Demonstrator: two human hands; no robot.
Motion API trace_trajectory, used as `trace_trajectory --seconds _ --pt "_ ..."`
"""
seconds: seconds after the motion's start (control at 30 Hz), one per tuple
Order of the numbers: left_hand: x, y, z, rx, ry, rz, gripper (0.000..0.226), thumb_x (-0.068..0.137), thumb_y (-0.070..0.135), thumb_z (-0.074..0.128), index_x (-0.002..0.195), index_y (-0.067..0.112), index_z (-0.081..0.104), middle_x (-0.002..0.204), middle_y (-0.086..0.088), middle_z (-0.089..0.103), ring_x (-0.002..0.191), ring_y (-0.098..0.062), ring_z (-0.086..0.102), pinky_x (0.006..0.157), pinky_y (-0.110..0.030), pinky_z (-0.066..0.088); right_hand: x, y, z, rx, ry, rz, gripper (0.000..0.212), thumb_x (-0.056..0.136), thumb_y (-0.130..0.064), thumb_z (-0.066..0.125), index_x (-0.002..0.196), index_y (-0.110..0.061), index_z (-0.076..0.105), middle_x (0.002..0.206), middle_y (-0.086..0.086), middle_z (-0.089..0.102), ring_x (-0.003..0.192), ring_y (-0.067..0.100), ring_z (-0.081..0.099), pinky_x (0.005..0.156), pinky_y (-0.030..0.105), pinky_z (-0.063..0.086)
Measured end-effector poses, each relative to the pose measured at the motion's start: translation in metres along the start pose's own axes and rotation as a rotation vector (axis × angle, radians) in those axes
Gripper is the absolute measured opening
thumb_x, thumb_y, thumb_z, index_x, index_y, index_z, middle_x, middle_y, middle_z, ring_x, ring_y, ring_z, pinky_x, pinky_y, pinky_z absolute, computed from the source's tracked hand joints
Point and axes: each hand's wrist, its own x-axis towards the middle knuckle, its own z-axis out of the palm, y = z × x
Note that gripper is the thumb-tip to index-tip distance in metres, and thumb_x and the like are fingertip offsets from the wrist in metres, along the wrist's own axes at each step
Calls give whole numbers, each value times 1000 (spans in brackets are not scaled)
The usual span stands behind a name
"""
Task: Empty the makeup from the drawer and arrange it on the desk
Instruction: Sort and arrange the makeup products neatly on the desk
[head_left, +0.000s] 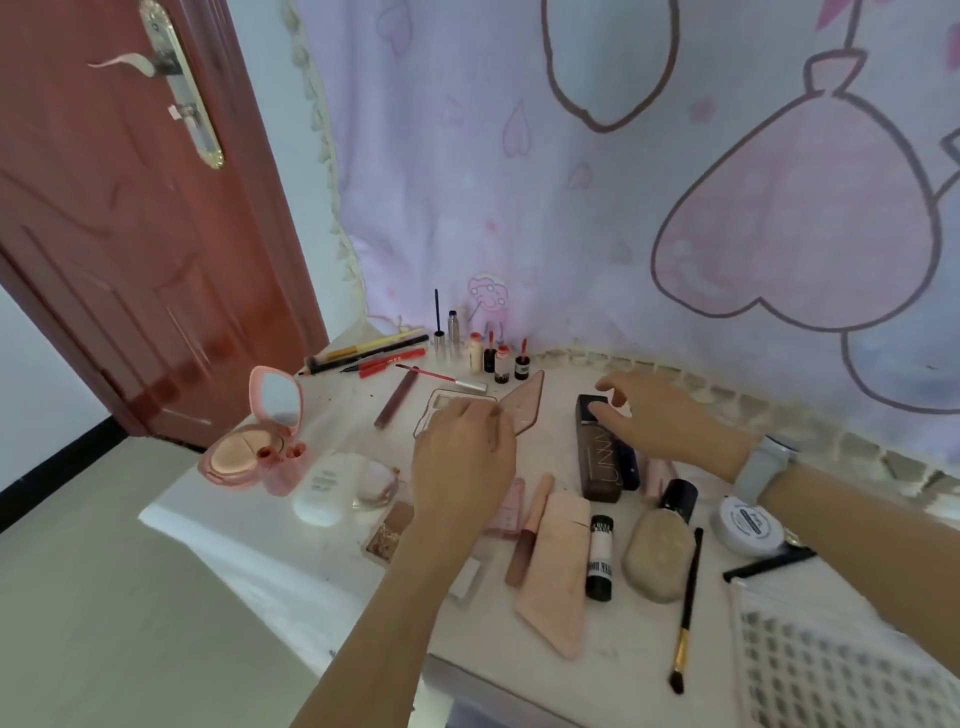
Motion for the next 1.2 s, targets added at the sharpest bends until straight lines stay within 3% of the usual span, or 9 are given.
trace_trajectory --seconds 0.1,0.23,0.4,0.5,0.6,0.7,0.83,1.0,1.2 --pt "-6 3 1 -14 18 38 27 92 24 47 104 11 67 107 -5 65 97 -25 58 85 -39 47 17 -3 8 -69 -22 105 54 92 -53 39 130 -15 46 127 6 55 113 25 52 90 34 42" --pt "-12 -3 1 -15 10 28 22 91 19 52 105 11 67 107 -4 65 99 -23 58 88 -37 45 35 -9 15 -170 -126 162 50 88 -59 37 93 -14 57 87 2 60 84 22 57 72 32 44" --pt "-15 2 1 -81 -26 66 25 93 20 49 114 15 63 112 3 62 99 -9 55 83 -15 38 36 -7 11 -8 -74 171 36 82 -38 52 59 -11 41 56 0 42 54 18 41 47 25 28" --pt "-17 14 4 -246 -46 105 27 93 15 49 117 19 60 109 9 60 85 4 51 79 -10 43 27 -6 -4 118 35 149 30 80 -33 55 65 -10 43 59 2 42 53 16 36 49 28 26" --pt "-15 29 14 -369 -127 83 27 93 17 48 119 18 56 119 6 57 84 9 51 79 -9 44 12 -5 -27 190 85 123 27 83 -32 57 87 -6 53 75 5 55 65 18 47 57 29 35" --pt "-13 45 27 -393 -155 63 32 93 22 50 124 17 51 124 3 52 99 -2 52 89 -30 48 -3 -5 -46 240 123 93 26 85 -32 57 92 -8 50 75 2 54 65 17 47 58 29 36" --pt "-5 65 38 -270 -156 89 47 91 37 51 133 19 41 127 5 49 114 -13 48 91 -26 41 -18 -8 -64 381 230 97 21 85 -33 58 89 -15 50 72 -2 52 61 11 46 55 24 35" --pt "7 86 37 -436 -187 39 22 91 38 48 105 21 45 84 5 56 78 -17 55 66 -31 42 -27 -20 -76 572 277 23 11 86 -27 57 88 -17 54 78 -2 55 69 11 50 60 20 37" --pt "5 91 31 -545 -169 19 14 91 31 50 96 19 45 65 11 47 58 -5 47 66 -34 46 -34 -23 -80 705 201 -10 17 85 -28 62 80 -14 54 70 -6 55 63 6 48 62 18 37"
